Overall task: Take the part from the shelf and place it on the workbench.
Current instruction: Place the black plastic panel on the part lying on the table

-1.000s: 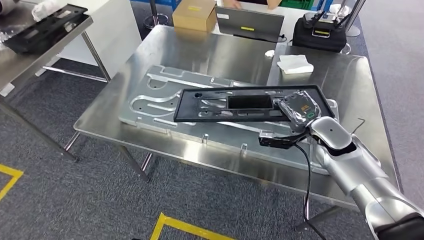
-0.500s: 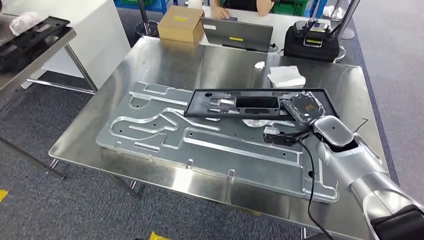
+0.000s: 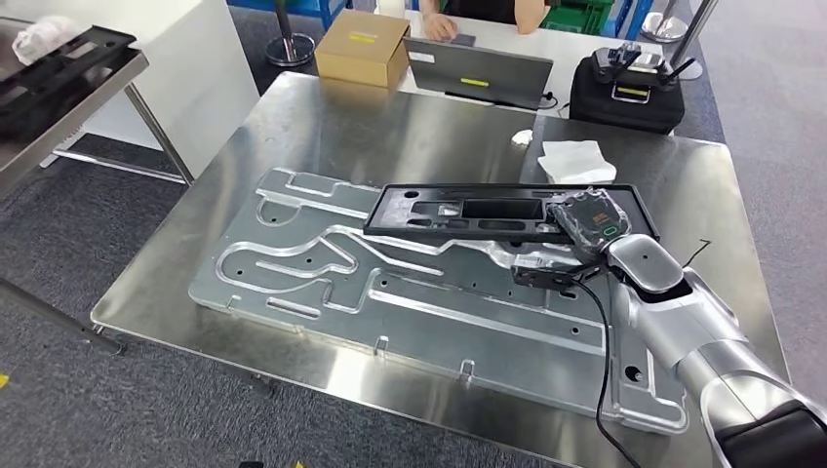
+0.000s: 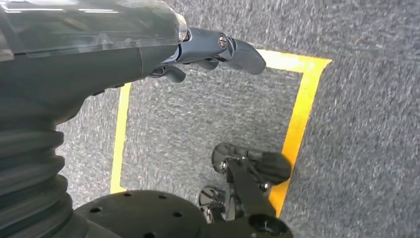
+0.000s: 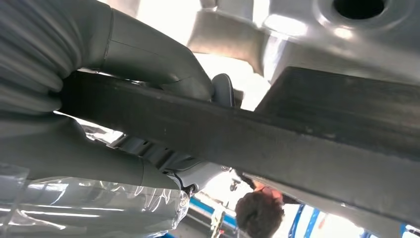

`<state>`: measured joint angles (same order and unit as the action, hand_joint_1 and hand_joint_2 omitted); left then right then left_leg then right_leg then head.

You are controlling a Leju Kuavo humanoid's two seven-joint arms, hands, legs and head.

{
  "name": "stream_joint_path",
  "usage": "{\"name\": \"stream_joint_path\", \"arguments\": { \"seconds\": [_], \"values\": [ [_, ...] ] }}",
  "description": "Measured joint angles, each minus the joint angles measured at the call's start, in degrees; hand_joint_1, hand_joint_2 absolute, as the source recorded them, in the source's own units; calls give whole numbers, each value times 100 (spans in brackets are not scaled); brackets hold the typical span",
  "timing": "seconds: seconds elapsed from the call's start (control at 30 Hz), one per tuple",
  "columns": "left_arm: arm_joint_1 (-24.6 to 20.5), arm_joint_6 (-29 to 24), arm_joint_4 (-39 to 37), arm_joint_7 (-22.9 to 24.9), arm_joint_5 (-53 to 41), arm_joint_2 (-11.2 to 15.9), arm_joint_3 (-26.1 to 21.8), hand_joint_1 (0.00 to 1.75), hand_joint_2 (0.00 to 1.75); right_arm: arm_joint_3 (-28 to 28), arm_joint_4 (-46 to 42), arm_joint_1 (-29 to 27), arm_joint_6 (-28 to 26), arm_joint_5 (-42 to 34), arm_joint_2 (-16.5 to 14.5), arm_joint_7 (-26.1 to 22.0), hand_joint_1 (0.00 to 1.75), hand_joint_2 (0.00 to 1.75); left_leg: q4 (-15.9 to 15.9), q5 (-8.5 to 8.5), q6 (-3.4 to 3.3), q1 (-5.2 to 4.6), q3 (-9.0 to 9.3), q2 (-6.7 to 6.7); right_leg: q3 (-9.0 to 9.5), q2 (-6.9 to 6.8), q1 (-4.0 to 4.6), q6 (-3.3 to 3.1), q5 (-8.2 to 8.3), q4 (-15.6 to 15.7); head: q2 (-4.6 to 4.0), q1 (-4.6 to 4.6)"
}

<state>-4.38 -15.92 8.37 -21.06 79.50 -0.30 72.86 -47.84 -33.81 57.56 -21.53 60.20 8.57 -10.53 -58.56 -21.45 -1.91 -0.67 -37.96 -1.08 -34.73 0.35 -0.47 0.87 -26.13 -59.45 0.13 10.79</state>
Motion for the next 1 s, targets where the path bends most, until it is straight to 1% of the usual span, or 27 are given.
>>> {"name": "stream_joint_path", "arguments": {
  "seconds": [0.07, 0.13, 0.2, 0.3, 0.47, 0.7, 0.83, 1.0],
  "values": [
    [-2, -28, 0, 1, 5, -1, -22, 0, 175, 0, 53, 34, 1, 34, -66, -20, 175, 175, -9, -31, 8, -13, -3, -6, 14, 2, 10, -32, 1, 46, 0, 1],
    [1, -50, 0, 1, 32, -3, -57, 0, 175, 0, 117, 45, -22, 54, -138, -44, 175, 175, -3, -38, 18, -10, 6, -3, 21, 5, 16, -46, 2, 53, 0, 1],
    [1, -69, 0, 9, 71, -7, -87, 0, 175, 0, 178, 53, -77, 58, -214, -50, 175, 175, 8, -22, 52, 0, 11, -3, 20, 5, 26, -65, 4, 51, 0, 1],
    [0, -83, 0, 22, 82, -14, -98, 0, 175, 0, 239, 61, -209, 56, -319, -38, 175, 175, 23, -10, 72, 2, 16, -3, 17, 8, 27, -79, 5, 48, 0, 1],
    [-4, -99, 0, 13, 69, -20, -97, 0, 175, 0, 278, 65, -402, 65, -554, -26, 175, 175, 27, -12, 79, 5, 20, 3, 15, 15, 27, -89, 2, 46, 0, 1],
    [-8, -93, 0, -25, -34, -31, -96, 0, 175, -21, 304, 55, -287, 165, -925, -28, 175, 175, 28, -15, 84, 15, 18, 2, 15, 12, 24, -95, -4, 47, 0, 1],
    [-9, -69, 0, -29, -109, -34, -83, 0, 175, -58, 304, -12, -247, 204, -1007, -28, 175, 175, 26, -17, 81, 10, 17, 0, 18, 11, 24, -93, -3, 51, 0, 1],
    [-7, -56, 0, -32, -134, -38, -77, 0, 175, -81, 304, -69, -235, 220, -1016, -31, 175, 175, 25, -18, 80, 7, 16, -1, 19, 11, 23, -92, -3, 52, 0, 1]
  ]
}}
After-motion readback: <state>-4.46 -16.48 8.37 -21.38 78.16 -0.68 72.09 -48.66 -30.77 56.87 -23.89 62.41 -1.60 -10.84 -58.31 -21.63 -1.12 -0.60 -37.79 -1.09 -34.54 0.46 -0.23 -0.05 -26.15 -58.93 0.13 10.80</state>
